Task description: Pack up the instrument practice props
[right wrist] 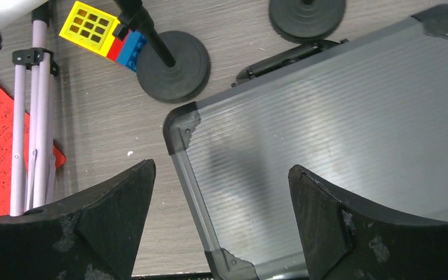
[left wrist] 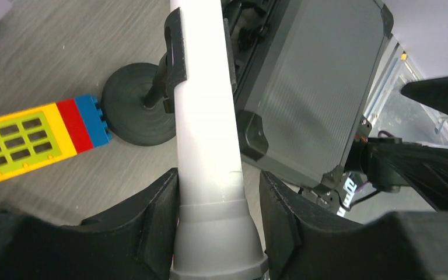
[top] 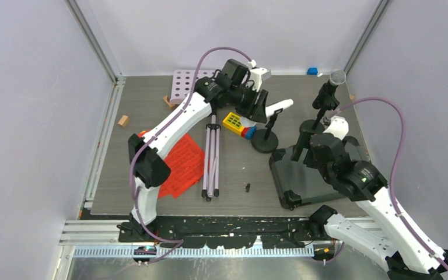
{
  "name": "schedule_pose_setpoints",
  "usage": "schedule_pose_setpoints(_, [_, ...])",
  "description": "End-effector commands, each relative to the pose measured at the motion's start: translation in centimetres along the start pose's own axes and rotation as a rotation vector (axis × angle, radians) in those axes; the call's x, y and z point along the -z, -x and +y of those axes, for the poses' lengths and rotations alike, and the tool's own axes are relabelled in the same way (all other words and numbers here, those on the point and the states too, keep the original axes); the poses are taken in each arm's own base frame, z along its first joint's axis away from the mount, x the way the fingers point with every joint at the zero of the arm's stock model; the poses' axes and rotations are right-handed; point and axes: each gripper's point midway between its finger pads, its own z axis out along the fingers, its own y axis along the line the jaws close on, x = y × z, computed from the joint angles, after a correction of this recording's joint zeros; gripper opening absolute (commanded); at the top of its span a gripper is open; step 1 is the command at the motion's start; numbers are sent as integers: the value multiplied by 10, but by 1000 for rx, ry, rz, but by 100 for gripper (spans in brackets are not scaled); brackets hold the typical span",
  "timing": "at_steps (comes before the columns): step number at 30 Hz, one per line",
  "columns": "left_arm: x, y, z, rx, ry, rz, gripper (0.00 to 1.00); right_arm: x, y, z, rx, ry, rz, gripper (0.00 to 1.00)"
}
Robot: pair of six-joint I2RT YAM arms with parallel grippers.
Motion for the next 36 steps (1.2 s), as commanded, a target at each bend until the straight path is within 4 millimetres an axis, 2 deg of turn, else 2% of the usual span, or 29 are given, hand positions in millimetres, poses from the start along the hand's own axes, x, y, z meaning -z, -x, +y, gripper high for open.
schedule_pose_setpoints(1, [47, 15, -20, -47, -6, -96, 0, -16, 18, 35, -9, 143, -114, 89])
schedule_pose_setpoints(2, [50, 10, -19, -41, 4, -95, 0, -18, 25, 46, -14, 192, -151, 88])
schedule_pose_setpoints(3, [52, 5, -17, -36, 16, -93, 0, -26, 16, 49, 0, 203, -146, 88])
schedule_pose_setpoints(4, [54, 0, -15, -28, 28, -92, 0, -28, 24, 63, 4, 266, -191, 88])
schedule_pose_setpoints(5, [58, -5, -14, -22, 36, -94, 0, -38, 8, 69, 24, 303, -171, 87])
schedule_pose_setpoints(6, [61, -9, -13, -15, 44, -97, 0, -38, 21, 83, 2, 365, -239, 85])
schedule_pose_setpoints(7, [63, -12, -11, -7, 54, -99, 0, -47, 6, 88, 14, 394, -228, 84])
schedule_pose_setpoints(8, [67, -15, -9, 0, 68, -103, 0, -45, 22, 100, -8, 454, -308, 82])
schedule_pose_setpoints(9, [69, -18, -7, 8, 78, -106, 0, -53, 9, 104, 11, 483, -306, 81])
schedule_pose_setpoints(10, [73, -20, -5, 22, 88, -114, 0, -48, 24, 114, -2, 532, -390, 80])
schedule_pose_setpoints(11, [75, -23, -3, 34, 96, -119, 0, -55, 16, 116, 13, 545, -396, 79])
schedule_pose_setpoints(12, [77, -27, -1, 46, 102, -121, 0, -51, 28, 121, 13, 572, -464, 79])
schedule_pose_setpoints(13, [80, -28, 0, 57, 106, -127, 0, -58, 21, 124, 35, 577, -461, 79])
schedule_pose_setpoints(14, [82, -29, 1, 68, 108, -130, 0, -56, 29, 128, 52, 591, -507, 79])
schedule_pose_setpoints(15, [83, -31, 1, 75, 107, -131, 0, -63, 24, 132, 79, 594, -497, 79])
schedule_pose_setpoints(18, [85, -34, -1, 85, 95, -134, 0, -70, 29, 145, 133, 619, -540, 80])
schedule_pose_setpoints(19, [86, -33, -1, 84, 95, -135, 0, -65, 36, 151, 135, 651, -584, 80])
schedule_pose_setpoints(20, [87, -34, -2, 82, 94, -134, 0, -69, 32, 157, 153, 669, -581, 80])
schedule_pose_setpoints(21, [88, -33, -1, 83, 96, -134, 0, -65, 40, 161, 152, 689, -631, 80])
schedule_pose_setpoints(22, [88, -33, -1, 84, 98, -133, 0, -71, 34, 165, 171, 698, -626, 80])
schedule_pose_setpoints(23, [88, -33, -1, 87, 98, -134, 0, -69, 40, 168, 178, 706, -665, 80])
schedule_pose_setpoints(28, [88, -33, -2, 95, 89, -132, 0, -88, 36, 178, 235, 689, -671, 80])
schedule_pose_setpoints(36, [89, -32, -2, 97, 89, -136, 0, -110, 46, 179, 215, 610, -729, 78])
